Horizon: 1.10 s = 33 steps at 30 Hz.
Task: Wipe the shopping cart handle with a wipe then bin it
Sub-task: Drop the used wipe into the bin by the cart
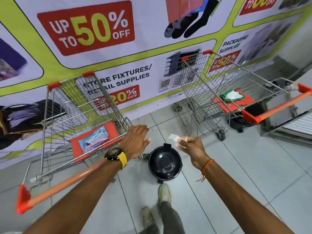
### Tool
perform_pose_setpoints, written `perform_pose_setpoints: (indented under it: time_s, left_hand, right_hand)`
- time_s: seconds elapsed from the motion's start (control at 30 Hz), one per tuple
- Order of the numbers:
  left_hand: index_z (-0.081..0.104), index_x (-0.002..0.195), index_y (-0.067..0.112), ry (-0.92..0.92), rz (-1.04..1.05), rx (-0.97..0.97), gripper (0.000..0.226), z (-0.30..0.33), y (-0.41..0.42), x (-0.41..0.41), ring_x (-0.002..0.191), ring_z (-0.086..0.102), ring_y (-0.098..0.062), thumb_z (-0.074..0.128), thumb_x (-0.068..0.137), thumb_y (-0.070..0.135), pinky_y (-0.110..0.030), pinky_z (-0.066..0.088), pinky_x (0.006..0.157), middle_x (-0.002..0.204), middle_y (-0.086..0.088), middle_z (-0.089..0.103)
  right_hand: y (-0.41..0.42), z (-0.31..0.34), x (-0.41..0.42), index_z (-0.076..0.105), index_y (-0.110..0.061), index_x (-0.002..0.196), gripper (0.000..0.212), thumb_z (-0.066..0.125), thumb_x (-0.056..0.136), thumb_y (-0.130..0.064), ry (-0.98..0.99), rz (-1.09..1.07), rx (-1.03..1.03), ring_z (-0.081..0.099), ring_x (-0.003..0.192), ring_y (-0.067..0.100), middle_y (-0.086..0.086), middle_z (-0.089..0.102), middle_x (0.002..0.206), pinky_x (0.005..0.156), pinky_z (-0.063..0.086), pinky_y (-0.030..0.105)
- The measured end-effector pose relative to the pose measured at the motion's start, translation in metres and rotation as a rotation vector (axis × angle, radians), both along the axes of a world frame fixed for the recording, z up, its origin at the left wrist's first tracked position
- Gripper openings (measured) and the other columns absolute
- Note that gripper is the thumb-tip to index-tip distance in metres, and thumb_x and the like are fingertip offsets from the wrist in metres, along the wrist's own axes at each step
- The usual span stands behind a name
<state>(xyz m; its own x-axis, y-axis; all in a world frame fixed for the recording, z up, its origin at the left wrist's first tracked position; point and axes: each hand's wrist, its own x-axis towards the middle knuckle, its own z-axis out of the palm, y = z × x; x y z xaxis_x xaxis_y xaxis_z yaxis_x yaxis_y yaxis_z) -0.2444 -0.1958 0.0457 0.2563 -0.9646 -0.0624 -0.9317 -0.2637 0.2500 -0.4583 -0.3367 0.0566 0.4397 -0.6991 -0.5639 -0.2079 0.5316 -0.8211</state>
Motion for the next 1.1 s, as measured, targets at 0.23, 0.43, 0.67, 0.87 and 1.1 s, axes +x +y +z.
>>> perform_pose_setpoints:
  time_s: [0.23,0.43,0.67,0.87,1.1]
  left_hand:
    - [0.052,0.133,0.015,0.033,0.058,0.012,0.046,-0.011,-0.003,0.004,0.133,0.043,-0.031,0.038,0.099,0.044,-0.052,0.025,0.118,0.142,-0.014,0.052]
    - [0.052,0.130,0.016,0.072,0.081,-0.023,0.041,-0.014,-0.005,0.004,0.135,0.040,-0.034,0.036,0.100,0.038,-0.053,0.025,0.118,0.143,-0.014,0.049]
    - [0.051,0.132,0.016,0.069,0.074,-0.028,0.044,-0.016,-0.005,0.005,0.137,0.037,-0.035,0.033,0.100,0.040,-0.053,0.027,0.117,0.144,-0.014,0.048]
    - [0.048,0.134,0.017,0.064,0.084,0.006,0.046,-0.014,-0.005,0.004,0.139,0.035,-0.037,0.032,0.100,0.042,-0.054,0.030,0.116,0.146,-0.015,0.046]
    - [0.045,0.137,0.016,0.061,0.084,0.002,0.044,-0.014,-0.006,0.004,0.139,0.034,-0.037,0.038,0.101,0.040,-0.052,0.030,0.116,0.147,-0.015,0.045]
  right_hand:
    - [-0.005,-0.007,0.005,0.066,-0.001,0.124,0.031,0.058,0.094,0.006,0.175,0.084,-0.113,0.061,0.072,0.010,0.008,0.068,0.100,0.049,0.048,0.009]
    - [-0.017,-0.018,0.003,0.070,-0.005,0.092,0.017,0.060,0.092,0.008,0.248,0.092,-0.064,0.057,0.065,0.020,0.007,0.059,0.071,0.060,0.061,0.031]
    - [-0.021,-0.033,-0.009,0.061,-0.013,0.073,0.023,0.082,0.080,-0.008,0.350,0.163,-0.251,0.069,0.060,0.021,0.001,0.065,0.071,0.059,0.058,0.033]
    - [-0.013,-0.058,-0.007,0.077,-0.025,0.073,0.010,0.079,0.081,-0.030,0.687,0.374,-0.582,0.071,0.094,0.029,0.001,0.080,0.086,0.080,0.050,0.034]
    - [-0.010,-0.083,-0.007,0.078,-0.024,0.110,0.025,0.060,0.097,-0.035,0.707,0.592,-0.468,0.063,0.120,0.034,0.007,0.075,0.122,0.096,0.048,0.036]
